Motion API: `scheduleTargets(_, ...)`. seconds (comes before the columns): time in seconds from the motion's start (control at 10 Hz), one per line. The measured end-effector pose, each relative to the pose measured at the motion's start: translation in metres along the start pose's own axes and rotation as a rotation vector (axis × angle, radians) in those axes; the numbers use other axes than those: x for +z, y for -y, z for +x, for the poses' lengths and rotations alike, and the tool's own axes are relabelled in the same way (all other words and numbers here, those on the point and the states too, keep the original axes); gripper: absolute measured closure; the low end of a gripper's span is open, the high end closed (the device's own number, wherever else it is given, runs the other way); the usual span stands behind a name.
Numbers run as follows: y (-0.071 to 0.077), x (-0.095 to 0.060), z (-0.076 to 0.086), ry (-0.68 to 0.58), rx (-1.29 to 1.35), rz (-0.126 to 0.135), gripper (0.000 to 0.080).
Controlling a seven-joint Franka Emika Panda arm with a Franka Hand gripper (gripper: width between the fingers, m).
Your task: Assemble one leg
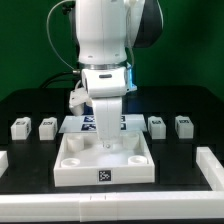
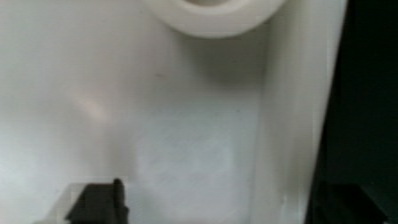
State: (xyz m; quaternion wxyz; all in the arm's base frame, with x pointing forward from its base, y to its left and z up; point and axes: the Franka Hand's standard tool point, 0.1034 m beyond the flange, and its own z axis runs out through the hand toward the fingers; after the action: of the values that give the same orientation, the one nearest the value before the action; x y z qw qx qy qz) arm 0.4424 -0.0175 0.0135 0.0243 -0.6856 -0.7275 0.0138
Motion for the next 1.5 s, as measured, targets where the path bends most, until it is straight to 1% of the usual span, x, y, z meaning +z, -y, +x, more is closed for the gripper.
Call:
scheduleTargets(0.1,0.000,0.000,0.000,0.000,0.000,0.001,0.0421)
scheduleTargets(0.2,0.000,0.001,0.000,0.000,0.000,0.002,0.0555)
scheduleTargets(0.3,0.001,0.001,0.000,0.000,0.000,0.002,0.0555)
scheduleTargets(0.4,0.001,0.001,0.000,0.000,0.001,0.002,0.0727)
scheduleTargets(0.5,0.000,0.000,0.000,0.000,0.002,-0.002,0.0741)
scheduleTargets(1.0,-0.001,0.000,0.001,0.000,0.005,-0.002,0.0741)
scheduleTargets(1.1,-0.011,-0.002,0.010,-0.004,0.022,-0.011,0.0741)
scheduleTargets(1.2,-0.024,-0.003,0.026,-0.011,0.020,-0.022,0.0740)
scheduleTargets(1.3,-0.035,-0.004,0.040,-0.019,0.005,-0.025,0.0740)
scheduleTargets(1.5,-0.056,-0.004,0.065,-0.037,0.009,-0.047,0.0740)
